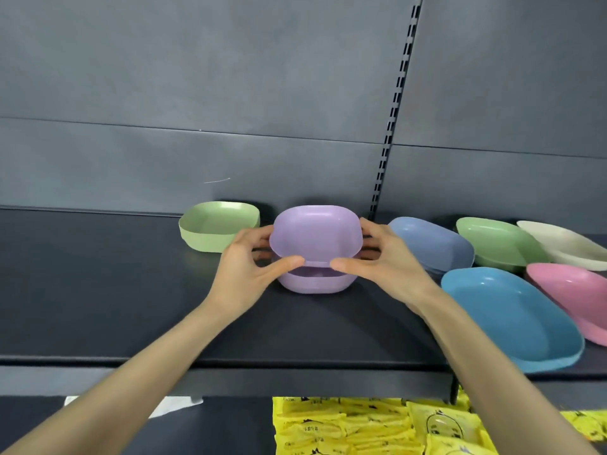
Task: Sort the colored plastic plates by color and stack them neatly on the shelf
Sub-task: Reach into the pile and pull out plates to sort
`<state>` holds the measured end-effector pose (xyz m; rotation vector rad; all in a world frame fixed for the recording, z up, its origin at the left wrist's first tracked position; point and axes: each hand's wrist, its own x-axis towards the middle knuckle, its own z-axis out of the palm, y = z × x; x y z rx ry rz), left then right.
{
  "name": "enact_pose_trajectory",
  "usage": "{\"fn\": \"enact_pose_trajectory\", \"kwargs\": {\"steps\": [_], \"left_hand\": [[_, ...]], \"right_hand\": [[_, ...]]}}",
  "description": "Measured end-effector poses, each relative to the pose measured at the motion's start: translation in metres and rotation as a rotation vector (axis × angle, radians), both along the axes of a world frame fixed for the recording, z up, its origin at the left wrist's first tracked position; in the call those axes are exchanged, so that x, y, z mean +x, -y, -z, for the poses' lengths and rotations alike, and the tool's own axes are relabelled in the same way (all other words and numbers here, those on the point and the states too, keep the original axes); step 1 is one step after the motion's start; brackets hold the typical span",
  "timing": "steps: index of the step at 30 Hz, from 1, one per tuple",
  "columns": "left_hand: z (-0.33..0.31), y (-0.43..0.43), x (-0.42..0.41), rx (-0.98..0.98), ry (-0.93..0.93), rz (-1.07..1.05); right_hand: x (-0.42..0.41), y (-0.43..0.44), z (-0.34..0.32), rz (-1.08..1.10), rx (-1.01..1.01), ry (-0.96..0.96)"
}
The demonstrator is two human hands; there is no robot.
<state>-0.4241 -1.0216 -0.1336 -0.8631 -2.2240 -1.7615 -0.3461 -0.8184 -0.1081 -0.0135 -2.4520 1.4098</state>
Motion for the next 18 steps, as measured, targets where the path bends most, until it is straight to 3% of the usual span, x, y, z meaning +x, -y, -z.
{"fn": "enact_pose_trajectory", "kwargs": {"steps": [7,18], "left_hand": [[0.009,0.001,0.001,-0.038,-0.058,-0.03],[0.016,0.007,0.002,-0.124,-0.035,-0.095]], "right_hand": [[0.007,0.002,0.025,0.15,0.036,-0.116],[0.006,0.002,0.036,0.083,0.044,-0.021]]}}
